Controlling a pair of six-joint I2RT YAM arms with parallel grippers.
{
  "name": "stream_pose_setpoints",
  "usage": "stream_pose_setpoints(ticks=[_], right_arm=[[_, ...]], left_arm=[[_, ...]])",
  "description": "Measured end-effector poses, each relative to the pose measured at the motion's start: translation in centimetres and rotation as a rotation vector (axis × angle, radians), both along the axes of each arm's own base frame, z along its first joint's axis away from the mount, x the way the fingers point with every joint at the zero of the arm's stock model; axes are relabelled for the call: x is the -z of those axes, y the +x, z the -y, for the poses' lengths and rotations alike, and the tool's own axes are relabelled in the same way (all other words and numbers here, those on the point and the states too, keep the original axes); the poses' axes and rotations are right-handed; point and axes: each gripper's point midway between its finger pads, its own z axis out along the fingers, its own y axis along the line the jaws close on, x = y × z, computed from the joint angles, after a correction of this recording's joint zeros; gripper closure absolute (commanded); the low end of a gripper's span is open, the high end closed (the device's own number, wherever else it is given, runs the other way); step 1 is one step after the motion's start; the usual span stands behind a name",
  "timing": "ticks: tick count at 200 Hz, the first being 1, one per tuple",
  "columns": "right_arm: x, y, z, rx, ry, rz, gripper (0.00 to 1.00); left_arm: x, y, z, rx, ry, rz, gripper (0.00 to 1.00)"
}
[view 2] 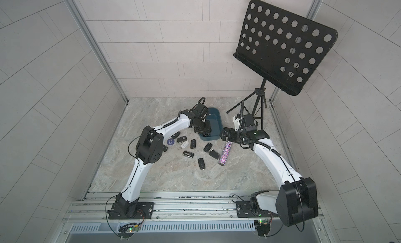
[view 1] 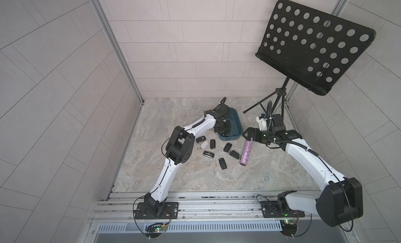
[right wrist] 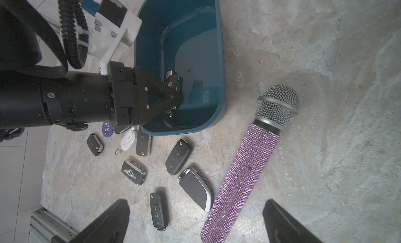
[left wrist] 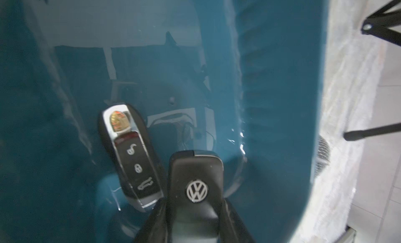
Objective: Place the car key into the storage box
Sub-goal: Place the car key in the storage box.
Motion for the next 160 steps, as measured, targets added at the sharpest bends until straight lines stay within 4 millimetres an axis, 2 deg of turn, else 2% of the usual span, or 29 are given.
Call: stream_pose_setpoints(ticks=[93, 160], right_arm=[[0.5, 0.0, -0.2, -0.008, 0.013, -0.021, 0.00], [0.5, -0.1, -0.3, -0.013, 0.020, -0.022, 0.00]], left_arm=[[0.1, 1.2, -1.6, -0.022, 0.125, 0.069, 0.67], [0.8, 0.5, -0.7, 0.004, 0.121, 0.053, 0.64]])
